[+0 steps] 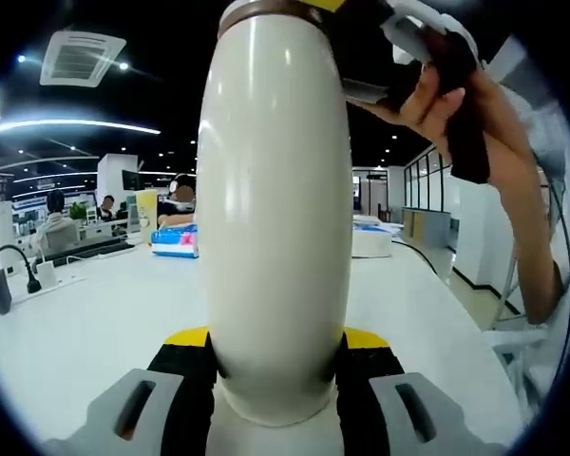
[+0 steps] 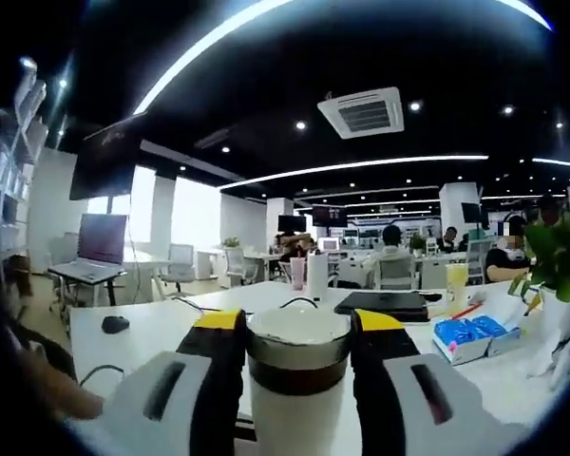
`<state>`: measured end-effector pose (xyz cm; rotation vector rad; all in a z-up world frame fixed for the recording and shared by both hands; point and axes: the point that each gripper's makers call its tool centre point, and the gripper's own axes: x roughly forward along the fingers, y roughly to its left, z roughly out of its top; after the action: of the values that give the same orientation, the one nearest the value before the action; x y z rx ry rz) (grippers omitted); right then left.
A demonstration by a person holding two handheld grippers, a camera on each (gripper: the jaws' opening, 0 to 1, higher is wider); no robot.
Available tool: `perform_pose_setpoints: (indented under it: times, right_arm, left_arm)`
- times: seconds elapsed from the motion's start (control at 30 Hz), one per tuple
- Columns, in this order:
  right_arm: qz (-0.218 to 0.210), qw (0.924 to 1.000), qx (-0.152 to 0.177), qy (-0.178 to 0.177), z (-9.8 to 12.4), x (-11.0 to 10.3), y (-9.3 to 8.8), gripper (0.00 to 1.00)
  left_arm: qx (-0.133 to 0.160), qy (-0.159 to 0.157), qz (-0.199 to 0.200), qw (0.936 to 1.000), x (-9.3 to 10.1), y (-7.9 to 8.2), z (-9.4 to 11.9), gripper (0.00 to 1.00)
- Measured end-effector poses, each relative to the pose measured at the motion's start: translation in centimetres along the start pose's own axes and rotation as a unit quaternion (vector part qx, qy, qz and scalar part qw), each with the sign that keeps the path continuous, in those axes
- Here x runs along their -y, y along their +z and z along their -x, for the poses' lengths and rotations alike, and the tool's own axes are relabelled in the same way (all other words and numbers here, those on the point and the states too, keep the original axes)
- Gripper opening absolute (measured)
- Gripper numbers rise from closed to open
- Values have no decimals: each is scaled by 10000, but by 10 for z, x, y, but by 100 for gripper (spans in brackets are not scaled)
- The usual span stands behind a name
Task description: Grasp the water cup twist off the cup lid place the cup lid on the table
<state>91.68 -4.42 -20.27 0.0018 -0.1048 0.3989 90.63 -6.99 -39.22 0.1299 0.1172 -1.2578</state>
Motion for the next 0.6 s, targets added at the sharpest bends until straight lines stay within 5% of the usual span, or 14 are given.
perform_pose_setpoints:
  times: [0.6]
  right_arm:
    - [-14,9985,-105,536,4,-4,-3,46]
  left_arm:
    - [-13,-7,-32,10000,1,-1,0,51]
